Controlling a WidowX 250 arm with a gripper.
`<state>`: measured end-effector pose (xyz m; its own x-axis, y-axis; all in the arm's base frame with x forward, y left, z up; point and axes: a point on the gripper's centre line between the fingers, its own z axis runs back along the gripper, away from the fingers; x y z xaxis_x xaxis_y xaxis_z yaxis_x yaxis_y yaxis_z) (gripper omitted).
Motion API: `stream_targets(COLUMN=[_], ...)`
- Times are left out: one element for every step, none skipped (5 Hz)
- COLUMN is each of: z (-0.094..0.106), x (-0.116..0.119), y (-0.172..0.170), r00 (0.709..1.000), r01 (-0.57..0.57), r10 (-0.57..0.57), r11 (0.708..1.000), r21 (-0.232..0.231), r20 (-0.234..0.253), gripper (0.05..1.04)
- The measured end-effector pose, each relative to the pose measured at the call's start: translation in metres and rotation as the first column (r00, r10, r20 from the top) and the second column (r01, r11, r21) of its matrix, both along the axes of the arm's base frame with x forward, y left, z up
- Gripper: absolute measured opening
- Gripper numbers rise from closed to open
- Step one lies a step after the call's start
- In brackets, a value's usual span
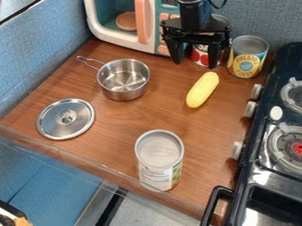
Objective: Move the thing to the middle of the table
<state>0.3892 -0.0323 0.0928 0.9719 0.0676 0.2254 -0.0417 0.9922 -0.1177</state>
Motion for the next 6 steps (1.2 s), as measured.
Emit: stream_targets(z=[-0.018, -0.017, 0.005, 0.026, 0.028, 0.024], x=[-0.006, -0.028, -0.056, -0.09, -0.128, -0.16], y=[0.0, -0.011, -0.021, -0.023, -0.017, -0.007], r00=[0.999, 0.998, 0.997, 0.994, 0.99, 0.986], r01=[-0.008, 0.023, 0.053, 0.101, 0.138, 0.166], r10=[0.008, -0.022, -0.052, -0.1, -0.136, -0.164], r11=[1.0, 1.0, 0.998, 0.995, 0.99, 0.984], r21=[0.001, 0.013, 0.024, 0.024, 0.038, 0.057], r20=[-0.051, -0.066, -0.056, -0.034, -0.039, -0.037], gripper=[1.0, 1.0, 1.0, 1.0, 0.999, 1.0])
